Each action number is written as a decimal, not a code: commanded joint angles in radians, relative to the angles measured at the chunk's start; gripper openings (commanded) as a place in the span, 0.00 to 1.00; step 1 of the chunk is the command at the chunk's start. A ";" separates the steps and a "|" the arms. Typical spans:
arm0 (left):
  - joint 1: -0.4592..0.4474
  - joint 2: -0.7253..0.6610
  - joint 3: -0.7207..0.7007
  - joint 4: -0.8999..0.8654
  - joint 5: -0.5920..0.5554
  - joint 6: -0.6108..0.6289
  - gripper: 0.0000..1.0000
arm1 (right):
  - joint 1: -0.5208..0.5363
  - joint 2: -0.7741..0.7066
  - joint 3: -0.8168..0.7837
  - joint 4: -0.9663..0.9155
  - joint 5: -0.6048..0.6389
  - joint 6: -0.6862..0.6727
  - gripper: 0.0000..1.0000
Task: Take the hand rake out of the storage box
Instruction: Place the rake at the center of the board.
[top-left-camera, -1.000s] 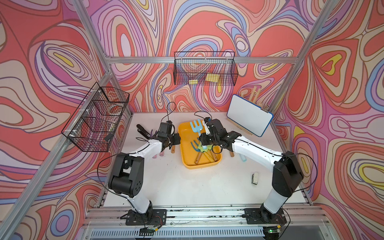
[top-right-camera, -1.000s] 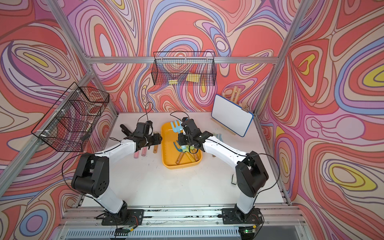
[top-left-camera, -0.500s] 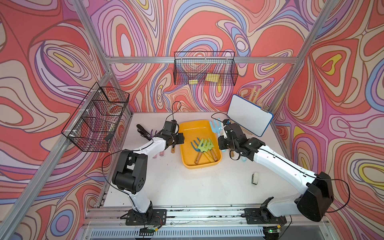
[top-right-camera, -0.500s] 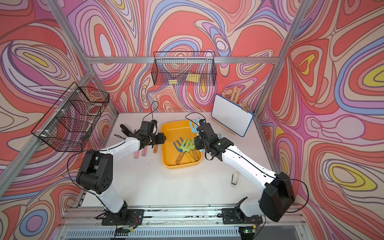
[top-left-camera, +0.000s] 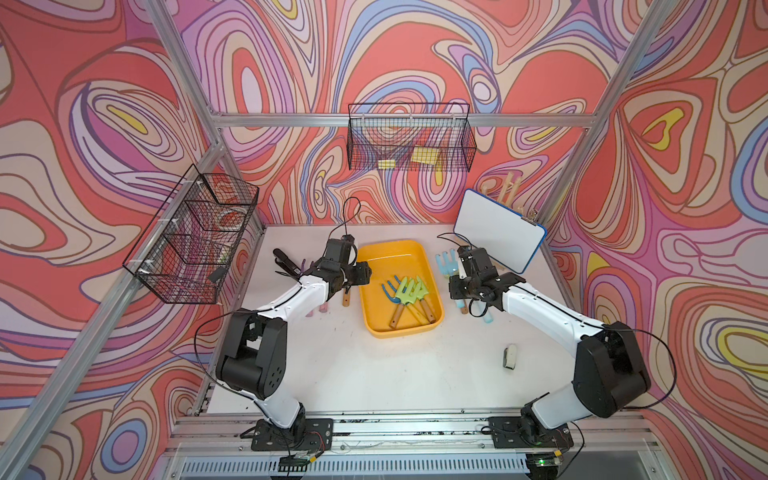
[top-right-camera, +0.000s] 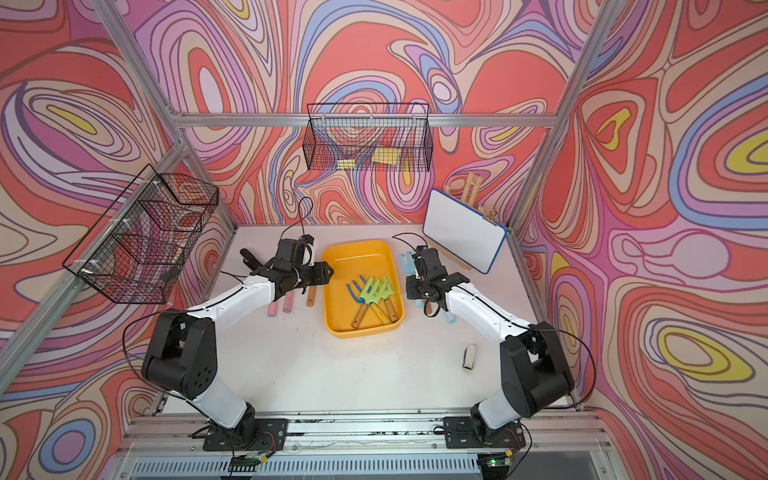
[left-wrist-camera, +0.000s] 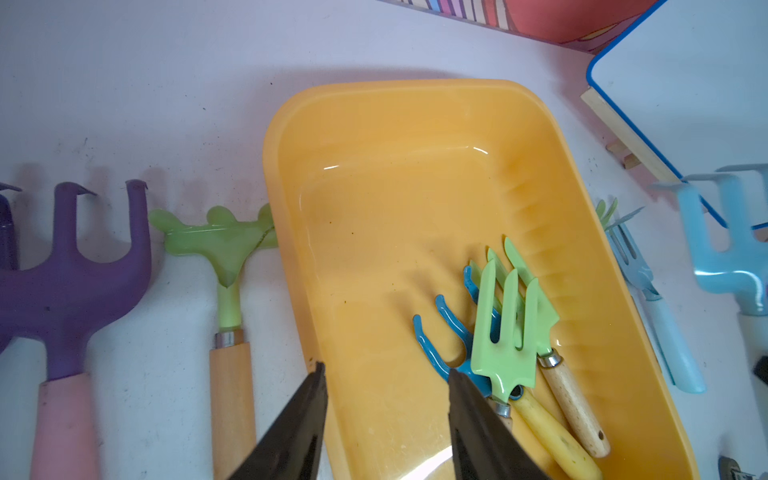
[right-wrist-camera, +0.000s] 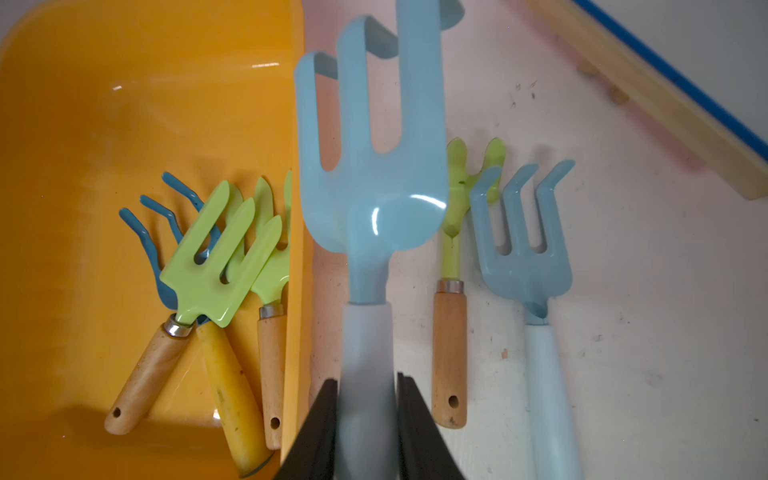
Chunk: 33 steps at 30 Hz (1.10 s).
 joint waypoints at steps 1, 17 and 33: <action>-0.005 -0.019 -0.019 -0.023 0.032 0.006 0.52 | -0.011 0.036 0.003 0.058 -0.028 -0.020 0.18; -0.005 -0.003 -0.018 -0.026 0.020 0.016 0.52 | -0.046 0.213 0.021 0.102 -0.161 -0.015 0.18; -0.005 0.005 -0.014 -0.028 0.019 0.019 0.52 | -0.046 0.267 0.003 0.089 -0.202 0.002 0.21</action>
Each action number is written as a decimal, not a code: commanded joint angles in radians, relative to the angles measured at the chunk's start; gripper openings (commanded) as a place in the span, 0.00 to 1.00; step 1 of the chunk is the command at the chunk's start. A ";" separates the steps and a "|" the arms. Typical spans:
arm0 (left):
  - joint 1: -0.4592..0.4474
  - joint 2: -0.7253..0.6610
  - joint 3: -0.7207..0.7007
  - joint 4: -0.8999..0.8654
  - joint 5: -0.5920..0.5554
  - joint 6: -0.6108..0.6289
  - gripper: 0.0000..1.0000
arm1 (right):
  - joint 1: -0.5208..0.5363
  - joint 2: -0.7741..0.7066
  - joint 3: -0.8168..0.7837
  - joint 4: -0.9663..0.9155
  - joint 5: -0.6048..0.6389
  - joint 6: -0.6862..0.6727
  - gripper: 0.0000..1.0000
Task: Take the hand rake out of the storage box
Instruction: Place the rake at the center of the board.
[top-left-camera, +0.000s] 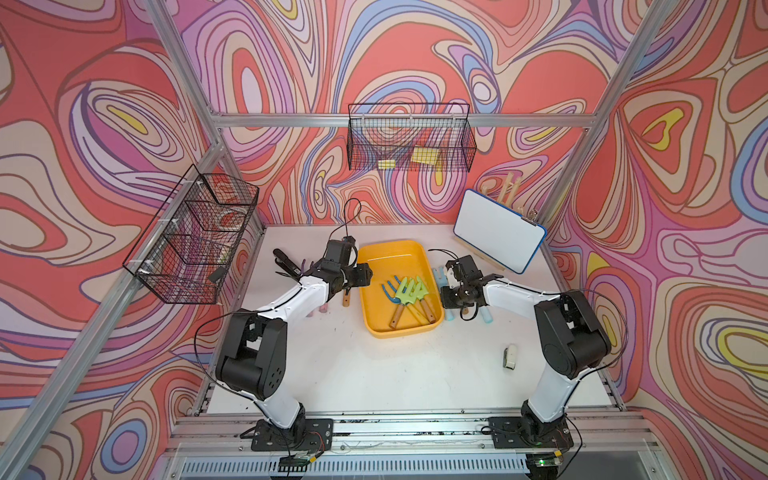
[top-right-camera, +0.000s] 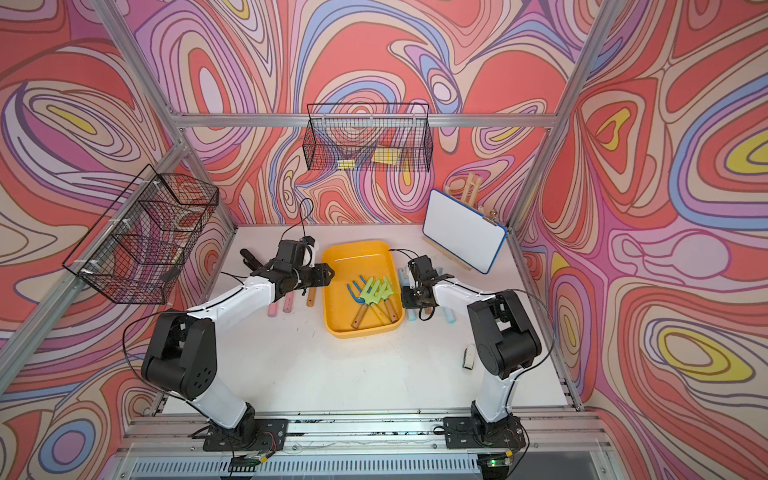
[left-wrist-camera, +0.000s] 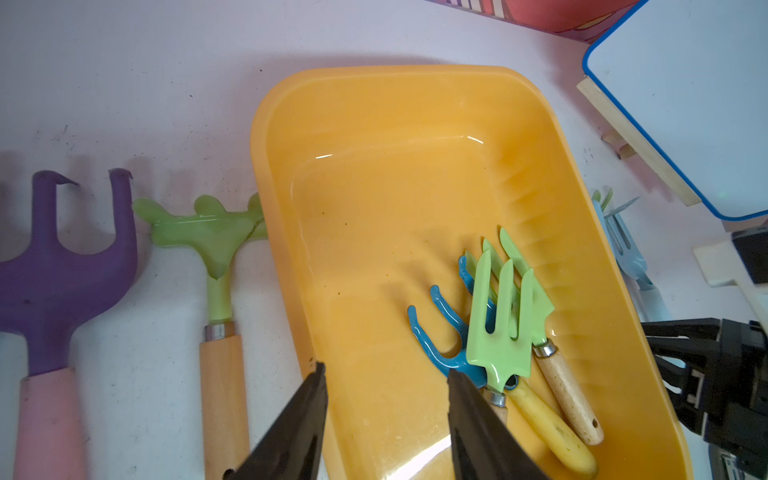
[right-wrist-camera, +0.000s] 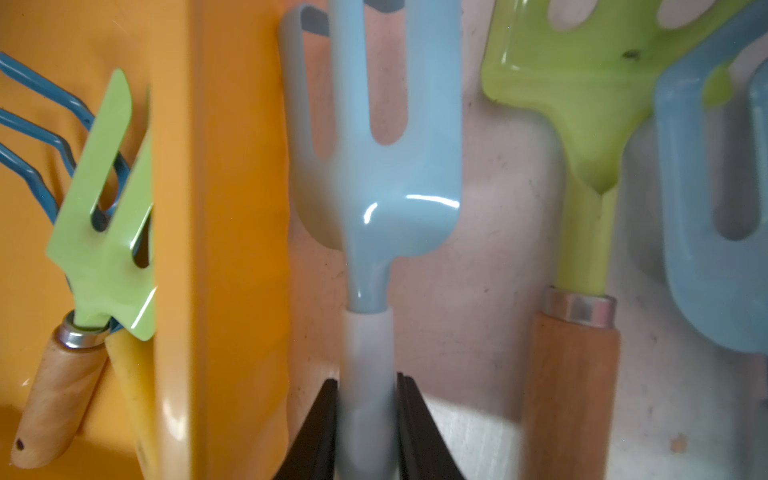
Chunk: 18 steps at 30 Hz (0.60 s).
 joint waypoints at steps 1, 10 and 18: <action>-0.003 0.005 -0.009 -0.020 0.007 0.019 0.52 | -0.002 0.024 -0.001 0.002 -0.018 0.008 0.22; -0.003 -0.001 -0.007 -0.038 -0.010 0.026 0.52 | -0.002 0.009 -0.006 0.001 -0.032 0.008 0.38; -0.002 -0.001 -0.005 -0.053 -0.036 0.037 0.52 | -0.002 -0.023 -0.015 -0.009 -0.057 0.013 0.50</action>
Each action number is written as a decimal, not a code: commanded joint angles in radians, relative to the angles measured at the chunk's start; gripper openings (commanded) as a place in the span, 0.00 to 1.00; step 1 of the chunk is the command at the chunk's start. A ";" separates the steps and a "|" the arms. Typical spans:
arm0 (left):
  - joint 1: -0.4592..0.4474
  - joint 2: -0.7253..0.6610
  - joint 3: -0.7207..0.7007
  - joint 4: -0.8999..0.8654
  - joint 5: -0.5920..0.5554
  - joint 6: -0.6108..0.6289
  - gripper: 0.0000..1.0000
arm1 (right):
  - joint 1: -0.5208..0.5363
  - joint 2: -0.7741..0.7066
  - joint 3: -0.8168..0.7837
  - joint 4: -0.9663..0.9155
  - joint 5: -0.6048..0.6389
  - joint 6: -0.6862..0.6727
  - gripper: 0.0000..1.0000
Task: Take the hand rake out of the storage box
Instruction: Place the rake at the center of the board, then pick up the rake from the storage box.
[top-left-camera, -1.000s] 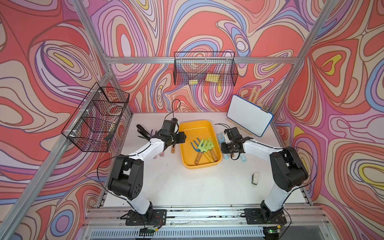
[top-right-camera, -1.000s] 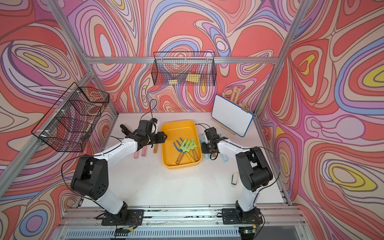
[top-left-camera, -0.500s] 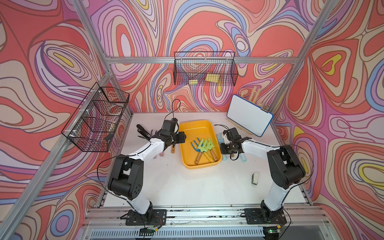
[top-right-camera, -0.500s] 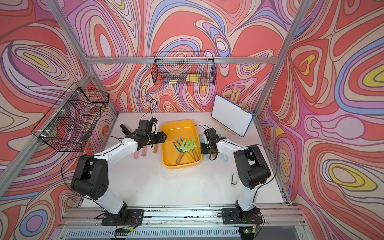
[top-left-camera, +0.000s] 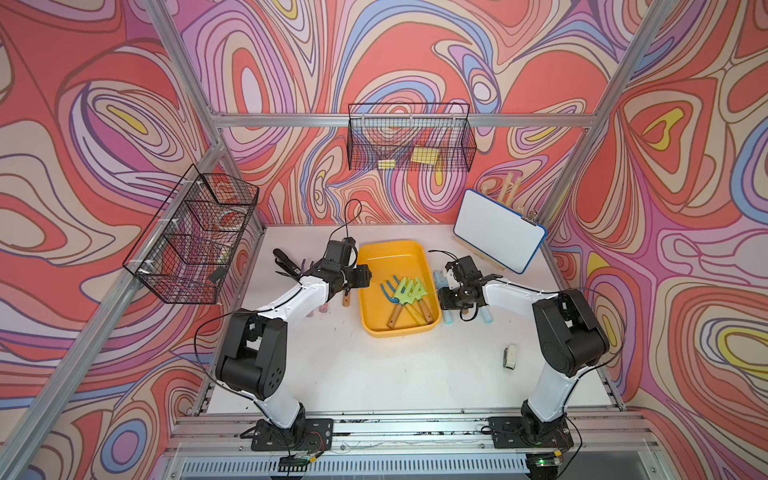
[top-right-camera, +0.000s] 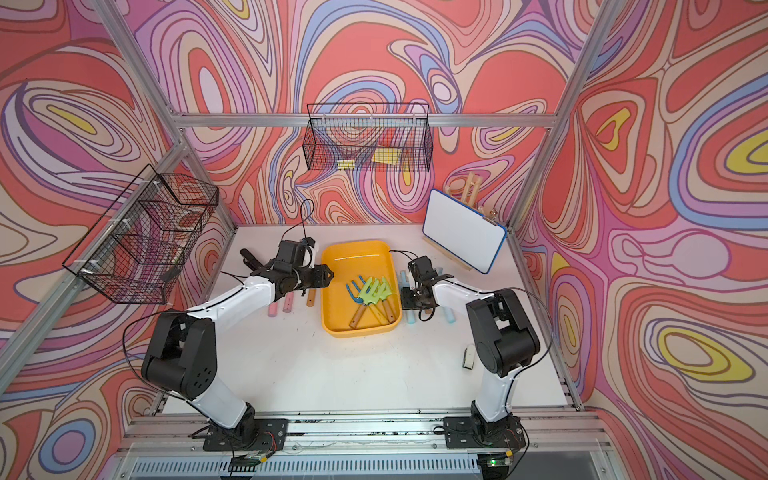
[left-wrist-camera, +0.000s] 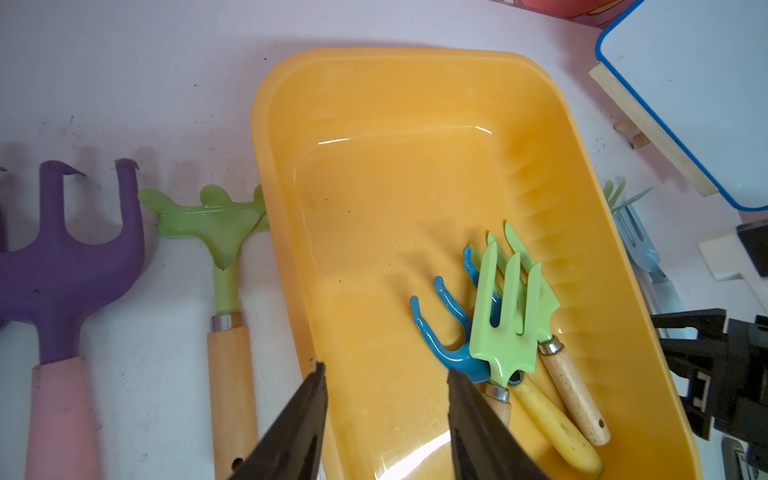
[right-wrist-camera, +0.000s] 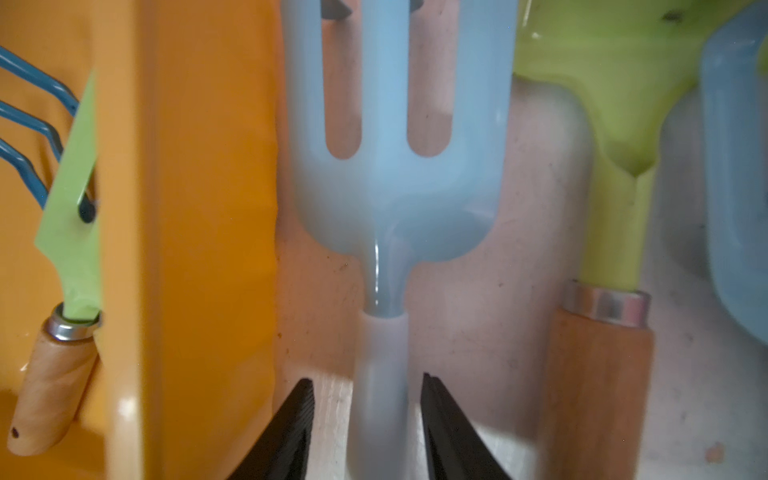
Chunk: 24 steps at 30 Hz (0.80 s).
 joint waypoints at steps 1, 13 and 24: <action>-0.003 -0.002 -0.004 -0.030 -0.032 0.022 0.52 | 0.000 -0.033 -0.015 -0.006 -0.033 0.005 0.51; -0.003 -0.020 0.021 -0.067 -0.053 0.035 0.52 | 0.068 -0.133 -0.026 -0.057 -0.056 0.007 0.56; -0.140 -0.104 0.092 -0.302 -0.176 0.107 0.50 | 0.072 -0.301 -0.046 -0.118 0.100 -0.007 0.58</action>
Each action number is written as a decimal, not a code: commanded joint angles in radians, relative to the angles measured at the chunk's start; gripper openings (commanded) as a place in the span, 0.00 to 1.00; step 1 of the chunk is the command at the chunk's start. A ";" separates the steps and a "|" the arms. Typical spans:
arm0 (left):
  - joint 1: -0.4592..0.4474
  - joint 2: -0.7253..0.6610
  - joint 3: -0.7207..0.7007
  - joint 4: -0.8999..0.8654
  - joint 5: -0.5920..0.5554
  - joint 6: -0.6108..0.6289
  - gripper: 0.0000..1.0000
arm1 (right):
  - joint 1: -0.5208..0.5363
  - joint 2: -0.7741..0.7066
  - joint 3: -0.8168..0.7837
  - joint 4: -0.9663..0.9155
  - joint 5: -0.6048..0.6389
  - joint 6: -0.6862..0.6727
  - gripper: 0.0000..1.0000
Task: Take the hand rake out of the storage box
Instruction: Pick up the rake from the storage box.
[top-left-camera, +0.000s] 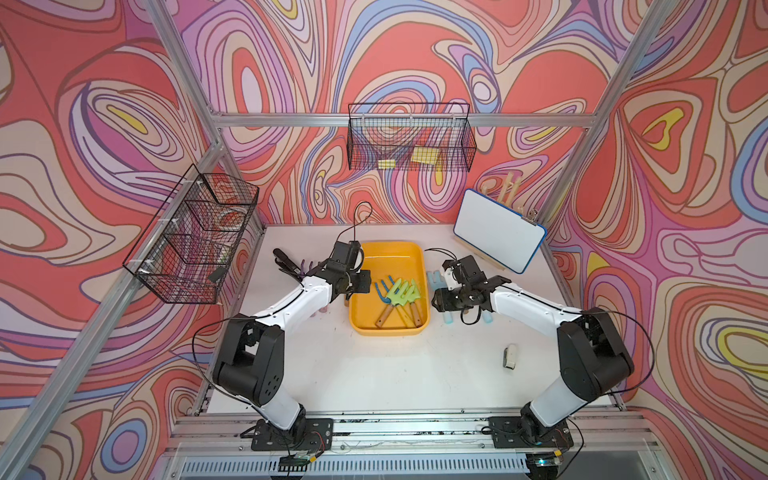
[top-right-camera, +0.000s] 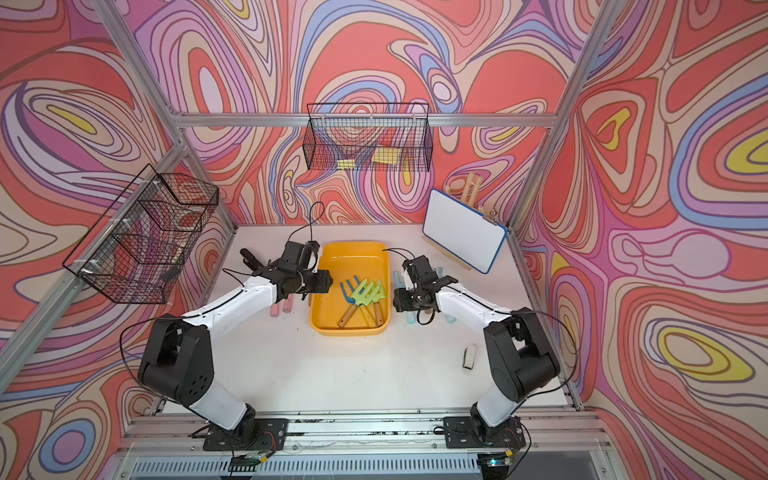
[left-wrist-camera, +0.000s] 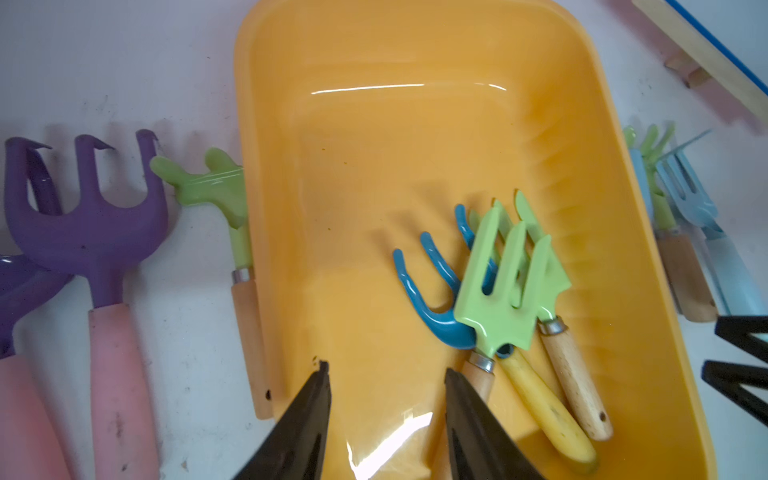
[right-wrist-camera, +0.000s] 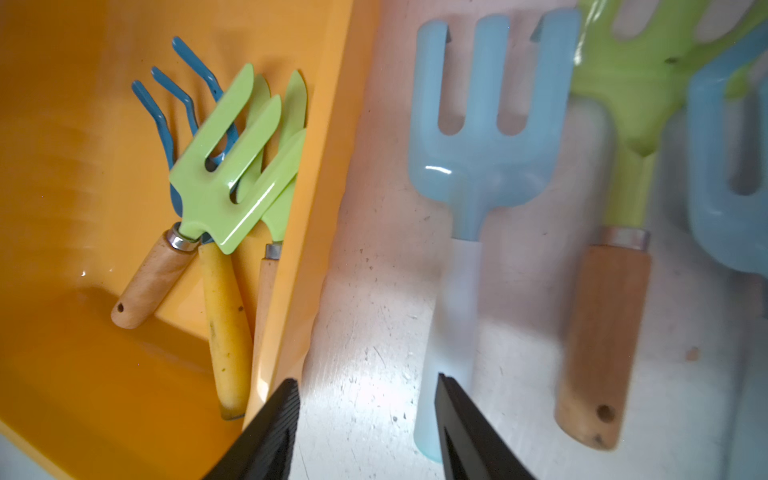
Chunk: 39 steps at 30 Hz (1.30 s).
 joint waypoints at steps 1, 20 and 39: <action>-0.064 -0.057 0.047 -0.136 -0.063 0.057 0.50 | 0.003 -0.102 -0.017 -0.023 0.090 -0.009 0.58; -0.153 0.024 0.036 -0.226 0.016 0.150 0.60 | 0.001 -0.329 -0.152 0.107 0.175 0.022 0.53; -0.180 0.295 0.200 -0.290 -0.063 0.200 0.51 | 0.002 -0.333 -0.162 0.117 0.151 0.025 0.52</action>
